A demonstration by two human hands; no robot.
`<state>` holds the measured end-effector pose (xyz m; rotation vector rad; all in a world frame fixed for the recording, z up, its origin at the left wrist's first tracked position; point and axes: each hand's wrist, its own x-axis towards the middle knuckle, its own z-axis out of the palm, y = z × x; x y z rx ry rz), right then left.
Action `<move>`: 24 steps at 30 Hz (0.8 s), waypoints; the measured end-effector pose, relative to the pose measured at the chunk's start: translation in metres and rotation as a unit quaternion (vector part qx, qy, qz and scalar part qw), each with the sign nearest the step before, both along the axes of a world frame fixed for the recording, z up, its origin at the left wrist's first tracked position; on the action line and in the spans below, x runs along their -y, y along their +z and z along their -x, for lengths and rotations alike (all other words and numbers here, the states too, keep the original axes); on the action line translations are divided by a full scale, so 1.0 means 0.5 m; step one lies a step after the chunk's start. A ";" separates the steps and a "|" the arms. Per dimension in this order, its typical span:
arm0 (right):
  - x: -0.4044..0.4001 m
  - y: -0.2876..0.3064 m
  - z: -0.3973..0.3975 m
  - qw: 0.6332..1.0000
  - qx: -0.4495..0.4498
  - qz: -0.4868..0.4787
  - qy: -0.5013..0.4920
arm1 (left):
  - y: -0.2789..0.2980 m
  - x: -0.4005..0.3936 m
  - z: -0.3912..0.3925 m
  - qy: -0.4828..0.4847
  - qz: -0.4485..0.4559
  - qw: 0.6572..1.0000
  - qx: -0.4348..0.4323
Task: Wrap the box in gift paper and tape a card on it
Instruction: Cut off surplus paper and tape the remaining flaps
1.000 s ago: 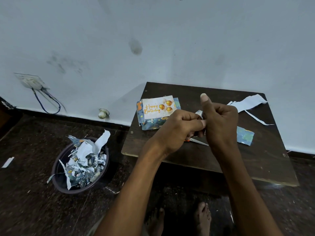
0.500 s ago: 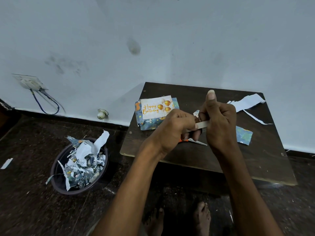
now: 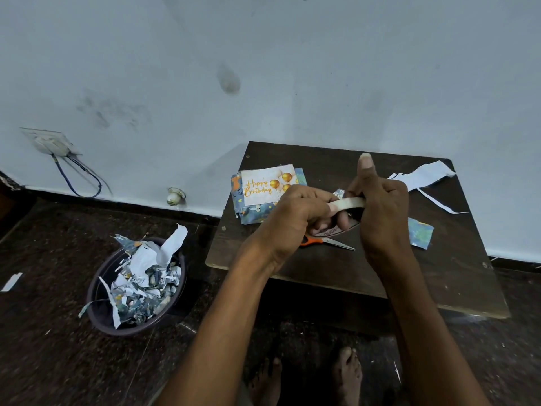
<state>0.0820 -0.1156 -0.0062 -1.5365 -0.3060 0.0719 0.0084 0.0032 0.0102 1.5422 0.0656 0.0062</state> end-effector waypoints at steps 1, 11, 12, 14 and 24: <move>-0.001 -0.001 0.005 1.000 0.021 0.013 0.010 | -0.003 -0.001 -0.001 0.011 -0.005 1.000 -0.003; -0.002 0.003 -0.004 0.985 -0.154 -0.080 -0.021 | 0.004 0.008 0.001 -0.080 0.047 0.996 0.013; -0.001 0.004 -0.006 0.978 -0.178 -0.103 -0.018 | 0.006 0.010 0.001 -0.079 0.048 0.996 0.018; -0.001 0.004 -0.006 0.972 -0.204 -0.120 0.000 | 0.006 0.011 0.000 -0.075 0.048 0.996 0.022; 0.003 -0.010 -0.013 0.952 -0.260 -0.159 0.039 | 0.004 0.017 -0.003 -0.067 0.032 0.997 0.014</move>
